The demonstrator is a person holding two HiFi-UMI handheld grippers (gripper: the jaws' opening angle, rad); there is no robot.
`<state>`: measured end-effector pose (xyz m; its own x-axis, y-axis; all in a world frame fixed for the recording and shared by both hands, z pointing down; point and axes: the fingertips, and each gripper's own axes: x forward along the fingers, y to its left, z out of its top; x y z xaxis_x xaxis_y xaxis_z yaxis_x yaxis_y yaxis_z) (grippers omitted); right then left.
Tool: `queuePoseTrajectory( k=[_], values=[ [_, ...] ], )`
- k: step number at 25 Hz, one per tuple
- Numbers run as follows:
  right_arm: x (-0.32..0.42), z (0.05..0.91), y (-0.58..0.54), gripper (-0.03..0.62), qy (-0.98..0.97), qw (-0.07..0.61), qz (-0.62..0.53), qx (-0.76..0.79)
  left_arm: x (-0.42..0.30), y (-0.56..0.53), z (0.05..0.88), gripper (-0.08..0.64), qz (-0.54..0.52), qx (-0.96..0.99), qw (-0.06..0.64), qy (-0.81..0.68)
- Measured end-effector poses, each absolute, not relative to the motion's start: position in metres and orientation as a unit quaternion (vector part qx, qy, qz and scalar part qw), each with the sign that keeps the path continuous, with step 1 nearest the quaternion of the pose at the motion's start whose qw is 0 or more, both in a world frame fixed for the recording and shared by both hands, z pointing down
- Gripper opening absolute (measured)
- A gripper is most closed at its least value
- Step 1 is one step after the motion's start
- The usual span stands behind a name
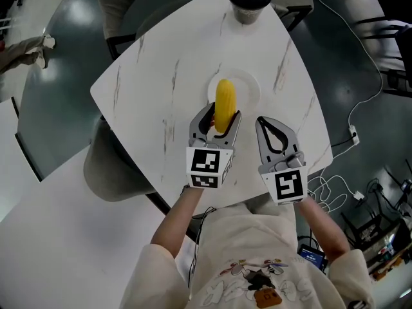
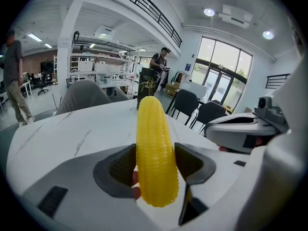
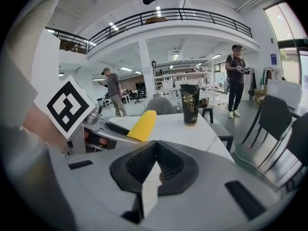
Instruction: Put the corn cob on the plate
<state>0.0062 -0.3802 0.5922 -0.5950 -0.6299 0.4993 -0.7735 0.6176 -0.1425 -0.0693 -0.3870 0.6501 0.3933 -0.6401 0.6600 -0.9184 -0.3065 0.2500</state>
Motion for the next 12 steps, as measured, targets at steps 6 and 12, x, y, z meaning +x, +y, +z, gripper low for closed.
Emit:
queuePoseTrajectory(
  k=[6, 12],
  values=[
    [0.016, 0.6, -0.385, 0.005, -0.872, 0.21, 0.176, 0.406, -0.064, -0.398, 0.667, 0.259, 0.253, 0.765, 0.322, -0.498],
    [0.021, 0.602, -0.385, 0.005, -0.875, 0.217, 0.168, 0.398, -0.059, -0.405, 0.684, 0.259, 0.285, 0.749, 0.331, -0.498]
  ],
)
